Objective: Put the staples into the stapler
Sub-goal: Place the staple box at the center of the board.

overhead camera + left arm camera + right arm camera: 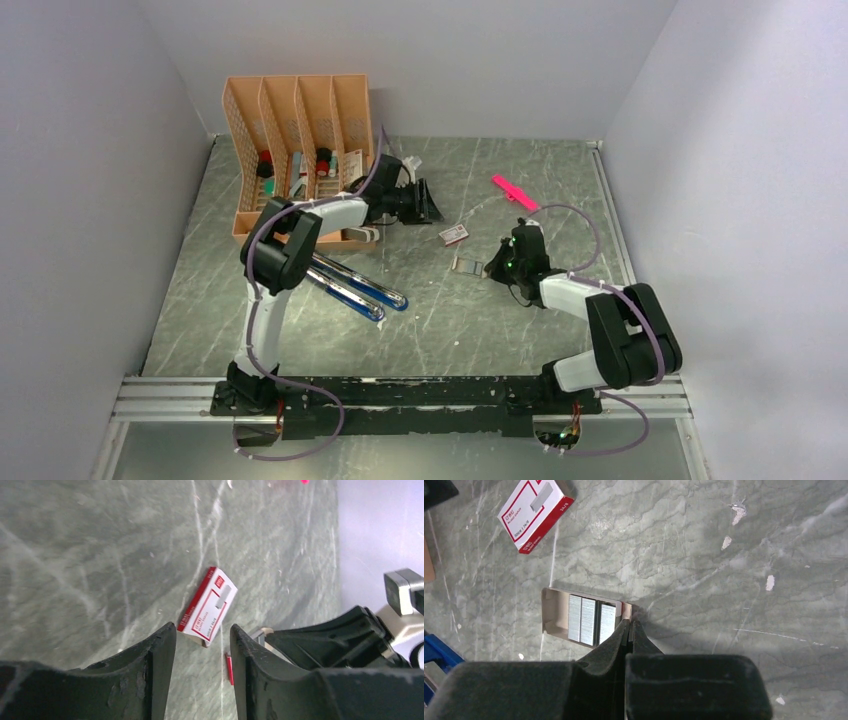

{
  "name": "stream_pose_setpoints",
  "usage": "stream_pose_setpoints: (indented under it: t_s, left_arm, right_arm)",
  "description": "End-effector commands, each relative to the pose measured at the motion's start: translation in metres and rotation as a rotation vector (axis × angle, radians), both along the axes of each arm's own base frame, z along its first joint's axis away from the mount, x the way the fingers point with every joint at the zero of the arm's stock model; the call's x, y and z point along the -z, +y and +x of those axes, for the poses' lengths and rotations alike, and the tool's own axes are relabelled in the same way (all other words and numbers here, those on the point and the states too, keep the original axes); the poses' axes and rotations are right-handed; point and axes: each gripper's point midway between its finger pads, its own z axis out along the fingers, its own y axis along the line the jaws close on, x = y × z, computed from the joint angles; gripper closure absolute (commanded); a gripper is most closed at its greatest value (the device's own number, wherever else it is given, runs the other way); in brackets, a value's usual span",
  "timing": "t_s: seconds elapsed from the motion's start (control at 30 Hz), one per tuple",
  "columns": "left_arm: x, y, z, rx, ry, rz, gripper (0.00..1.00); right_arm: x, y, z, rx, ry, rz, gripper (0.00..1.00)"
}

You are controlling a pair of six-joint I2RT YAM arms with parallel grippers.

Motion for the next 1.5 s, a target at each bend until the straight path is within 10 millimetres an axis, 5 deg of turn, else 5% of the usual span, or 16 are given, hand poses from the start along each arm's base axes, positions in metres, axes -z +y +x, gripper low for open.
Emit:
stream_pose_setpoints:
  t_s: [0.0, 0.27, 0.57, 0.87, 1.47]
  left_arm:
    - [-0.042, 0.02, 0.021, -0.085, -0.129, 0.109, 0.5]
    - [-0.129, 0.057, 0.018, -0.167, -0.376, 0.152, 0.29]
    - [-0.191, 0.128, -0.008, -0.298, -0.486, 0.286, 0.28]
    - [-0.208, 0.186, -0.034, -0.399, -0.527, 0.397, 0.25]
    - [-0.202, 0.211, -0.033, -0.372, -0.556, 0.519, 0.27]
  right_arm:
    - [-0.006, -0.004, 0.001, -0.018, -0.024, -0.04, 0.98]
    - [-0.007, 0.014, 0.0, -0.118, -0.03, -0.098, 0.93]
    - [-0.007, 0.046, 0.003, -0.178, -0.03, -0.083, 0.93]
    - [-0.015, 0.057, 0.003, -0.014, -0.06, 0.114, 1.0]
    - [-0.001, 0.079, 0.049, -0.319, 0.01, -0.141, 0.91]
